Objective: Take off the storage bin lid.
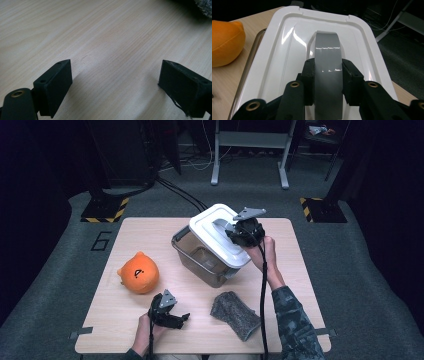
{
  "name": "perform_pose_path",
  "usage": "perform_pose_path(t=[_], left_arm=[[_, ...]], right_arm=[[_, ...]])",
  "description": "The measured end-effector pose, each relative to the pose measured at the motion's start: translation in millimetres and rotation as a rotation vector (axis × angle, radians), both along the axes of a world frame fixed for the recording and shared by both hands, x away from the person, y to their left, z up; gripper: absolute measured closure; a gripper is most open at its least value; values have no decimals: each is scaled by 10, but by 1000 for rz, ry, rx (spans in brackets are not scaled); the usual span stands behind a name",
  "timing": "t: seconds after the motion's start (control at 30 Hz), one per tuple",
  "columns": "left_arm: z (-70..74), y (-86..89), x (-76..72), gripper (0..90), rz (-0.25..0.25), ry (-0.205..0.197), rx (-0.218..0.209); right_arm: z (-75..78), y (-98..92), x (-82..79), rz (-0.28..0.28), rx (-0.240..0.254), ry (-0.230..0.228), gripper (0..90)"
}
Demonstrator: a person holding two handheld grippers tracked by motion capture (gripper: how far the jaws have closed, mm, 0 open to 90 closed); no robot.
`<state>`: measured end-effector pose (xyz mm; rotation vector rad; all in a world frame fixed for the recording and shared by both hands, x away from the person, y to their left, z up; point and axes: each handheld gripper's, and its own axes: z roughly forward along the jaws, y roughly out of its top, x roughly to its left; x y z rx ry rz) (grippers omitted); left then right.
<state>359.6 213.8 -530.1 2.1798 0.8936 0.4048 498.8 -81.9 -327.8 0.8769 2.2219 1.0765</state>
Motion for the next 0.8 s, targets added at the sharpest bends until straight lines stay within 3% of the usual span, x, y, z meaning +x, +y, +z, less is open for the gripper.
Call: perform_pose_path(t=[0.47,0.8], left_arm=[[-1,0,0,111,2,0,0],[0,0,0,111,2,1,0]], right_arm=[[17,-348,9,-99,8,-13,666],[-28,-637,33,-215,26,0,666]])
